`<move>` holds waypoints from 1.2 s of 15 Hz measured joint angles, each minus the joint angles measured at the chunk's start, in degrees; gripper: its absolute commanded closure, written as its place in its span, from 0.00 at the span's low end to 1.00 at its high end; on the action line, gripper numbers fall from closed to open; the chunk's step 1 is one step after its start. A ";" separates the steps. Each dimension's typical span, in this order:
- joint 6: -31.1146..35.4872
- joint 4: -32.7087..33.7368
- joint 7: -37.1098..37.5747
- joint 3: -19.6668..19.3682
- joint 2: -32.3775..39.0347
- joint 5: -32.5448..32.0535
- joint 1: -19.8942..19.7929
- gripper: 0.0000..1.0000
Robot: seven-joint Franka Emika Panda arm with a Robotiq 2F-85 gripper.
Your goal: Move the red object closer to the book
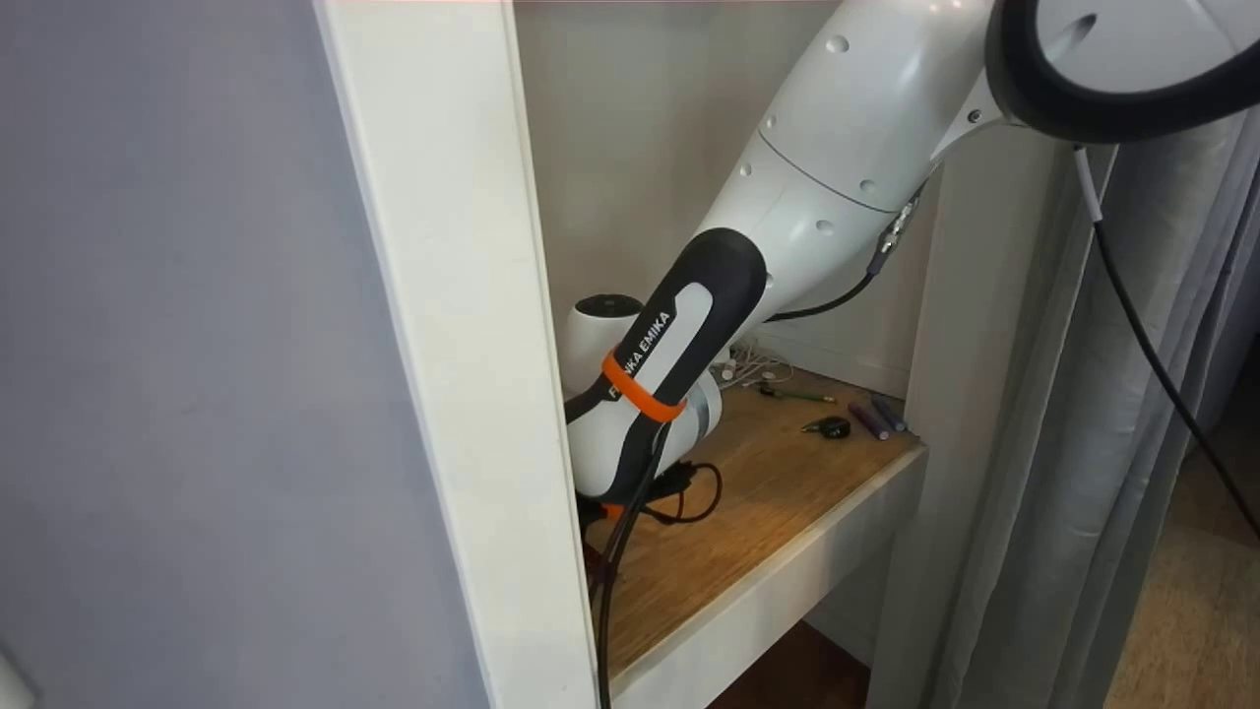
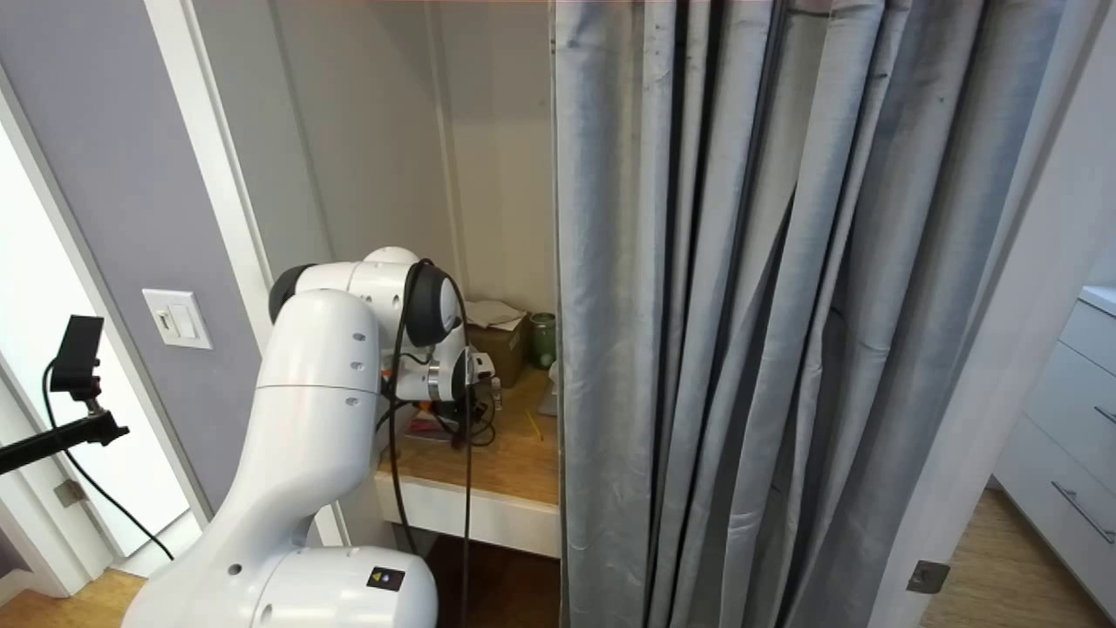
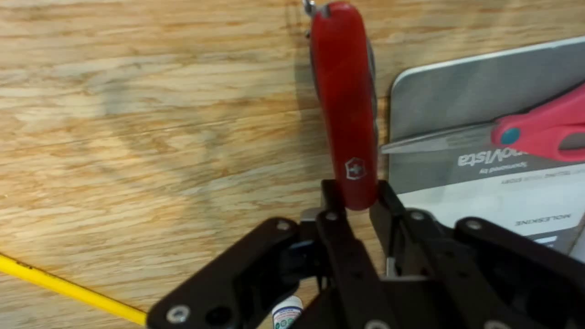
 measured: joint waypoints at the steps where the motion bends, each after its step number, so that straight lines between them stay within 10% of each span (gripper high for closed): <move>1: -0.01 0.46 0.00 -0.26 0.49 -0.02 0.16 0.93; 3: -0.07 1.20 0.00 -0.53 1.28 -0.10 0.31 0.53; 10: -0.16 2.82 -0.40 -0.58 1.52 -0.64 0.49 0.05; 18: -5.56 -1.88 -6.47 -2.95 -7.04 -6.95 -2.77 0.00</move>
